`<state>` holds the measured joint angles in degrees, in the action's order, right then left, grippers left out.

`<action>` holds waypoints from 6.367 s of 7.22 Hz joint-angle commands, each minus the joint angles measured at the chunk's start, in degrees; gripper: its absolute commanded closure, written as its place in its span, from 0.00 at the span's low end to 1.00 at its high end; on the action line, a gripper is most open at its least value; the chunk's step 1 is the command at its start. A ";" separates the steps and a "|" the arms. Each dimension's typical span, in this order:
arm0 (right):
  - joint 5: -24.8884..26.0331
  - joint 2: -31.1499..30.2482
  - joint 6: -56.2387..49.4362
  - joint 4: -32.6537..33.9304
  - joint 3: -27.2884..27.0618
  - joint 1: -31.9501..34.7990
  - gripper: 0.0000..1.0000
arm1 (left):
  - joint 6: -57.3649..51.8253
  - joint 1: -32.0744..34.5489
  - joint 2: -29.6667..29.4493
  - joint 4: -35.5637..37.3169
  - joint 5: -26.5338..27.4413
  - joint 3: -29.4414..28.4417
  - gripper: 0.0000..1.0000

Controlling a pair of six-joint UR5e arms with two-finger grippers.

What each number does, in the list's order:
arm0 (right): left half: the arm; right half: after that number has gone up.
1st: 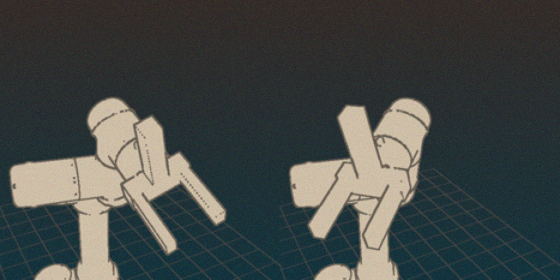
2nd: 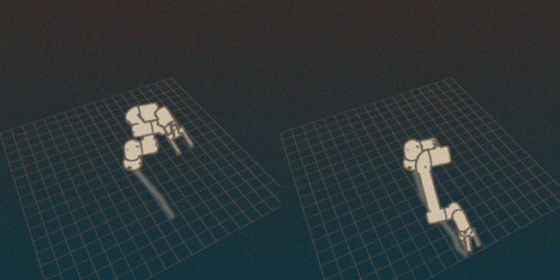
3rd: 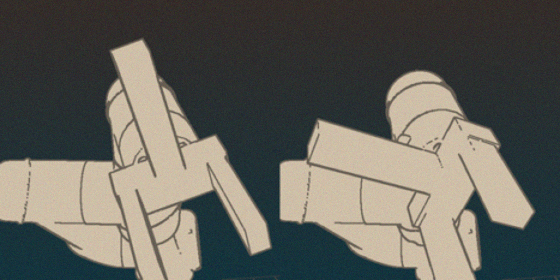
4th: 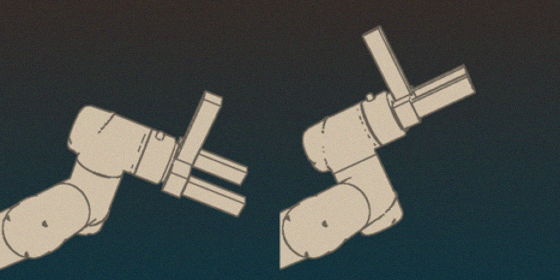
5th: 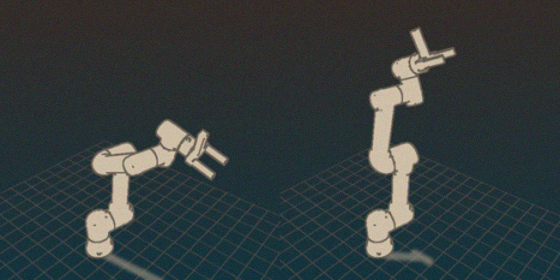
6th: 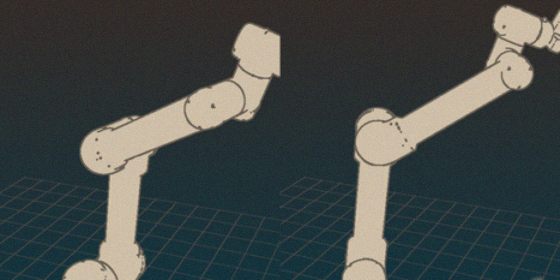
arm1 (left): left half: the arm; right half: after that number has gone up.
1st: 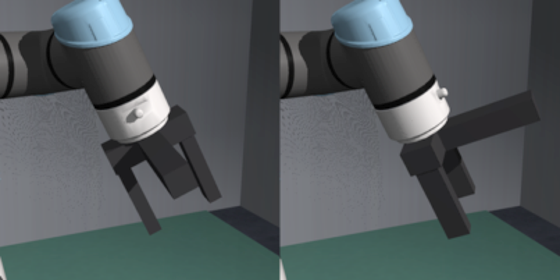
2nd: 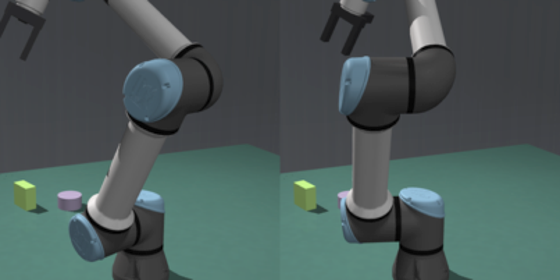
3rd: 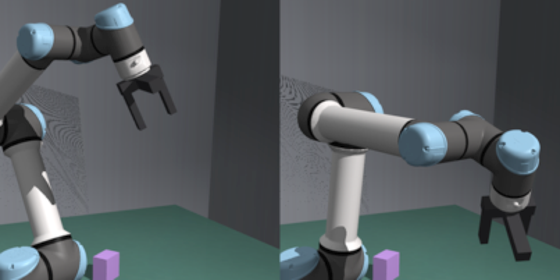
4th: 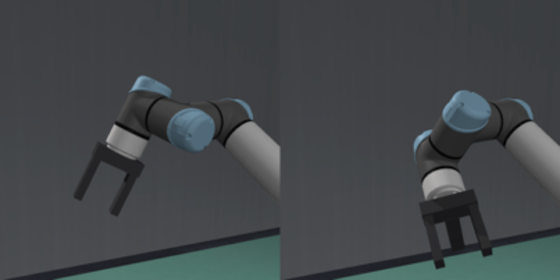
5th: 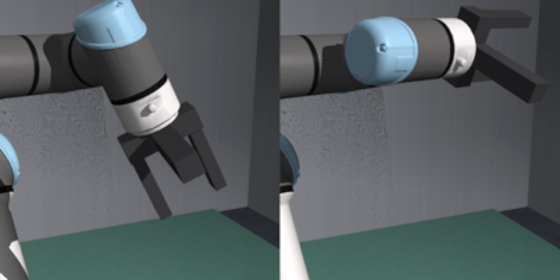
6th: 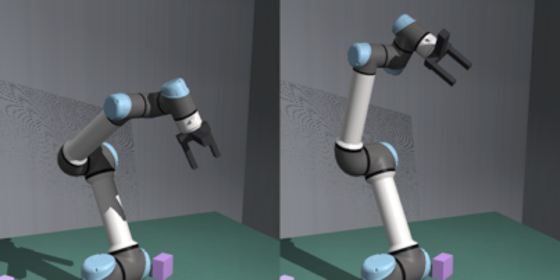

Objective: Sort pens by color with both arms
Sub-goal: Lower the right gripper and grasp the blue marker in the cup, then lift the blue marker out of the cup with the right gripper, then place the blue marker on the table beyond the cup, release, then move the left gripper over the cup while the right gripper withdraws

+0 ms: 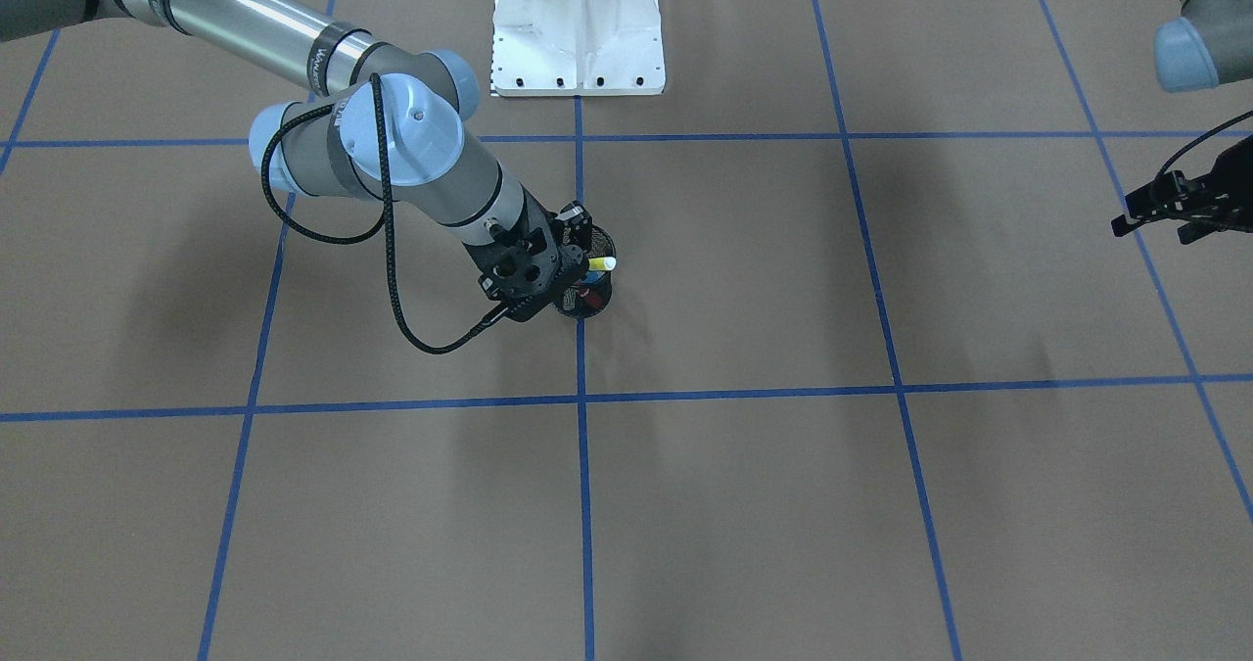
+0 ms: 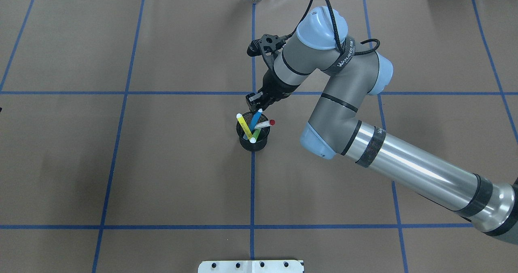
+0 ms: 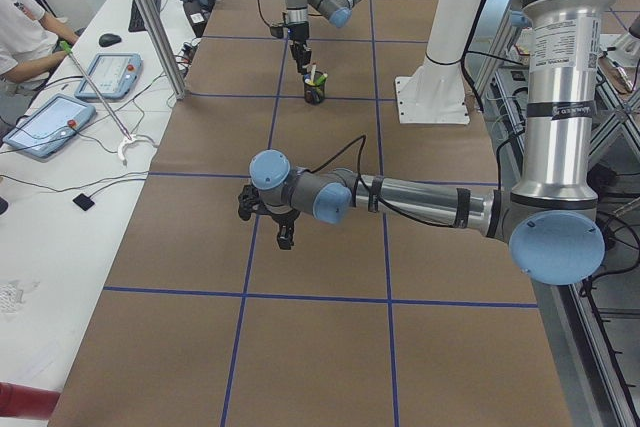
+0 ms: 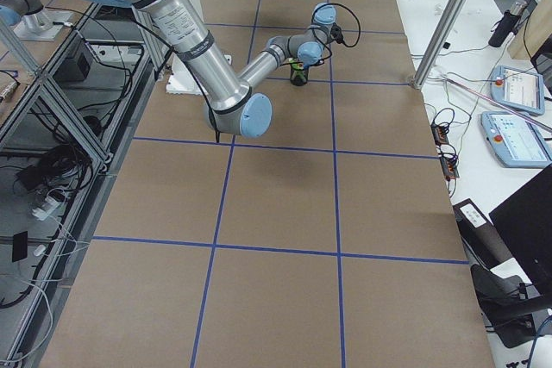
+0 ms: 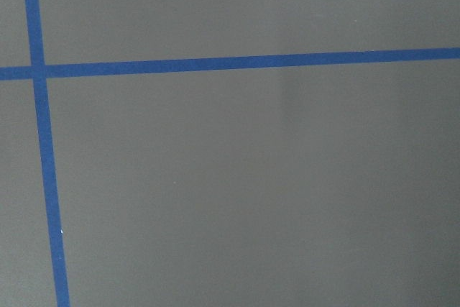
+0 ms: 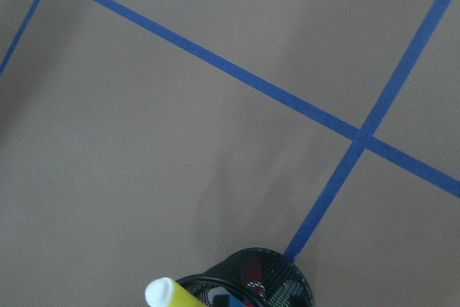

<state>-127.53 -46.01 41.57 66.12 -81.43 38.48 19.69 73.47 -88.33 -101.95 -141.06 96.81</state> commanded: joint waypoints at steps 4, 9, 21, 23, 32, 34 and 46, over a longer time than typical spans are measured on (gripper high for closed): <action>-0.09 -0.40 0.01 0.24 -0.13 -0.07 0.68 | 2.17 0.00 0.00 -0.09 -0.26 0.40 0.01; -1.31 -0.66 0.09 0.50 -2.66 0.97 1.00 | 2.90 0.00 -0.09 -0.09 -0.35 0.58 0.01; 33.05 -9.45 23.81 -15.66 -5.34 6.89 1.00 | 2.90 0.00 -0.35 -1.49 -0.35 1.02 0.01; 50.11 -8.57 25.22 -15.67 -0.60 4.25 1.00 | 2.72 0.00 -0.96 -1.49 0.00 1.10 0.01; 76.82 3.56 35.60 -22.35 23.32 -7.10 1.00 | 2.90 0.44 -0.18 -1.76 0.26 3.83 0.01; 76.64 3.12 35.43 -22.35 23.25 -7.28 1.00 | 2.64 0.35 -0.44 -1.76 0.26 3.13 0.01; 27.52 -30.59 29.27 -23.14 -17.34 11.93 0.02 | 54.44 -22.79 -28.42 8.01 18.75 7.95 0.01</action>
<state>-89.46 -71.05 71.00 43.24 -95.88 45.38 66.90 56.85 -110.65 -99.99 -127.81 103.84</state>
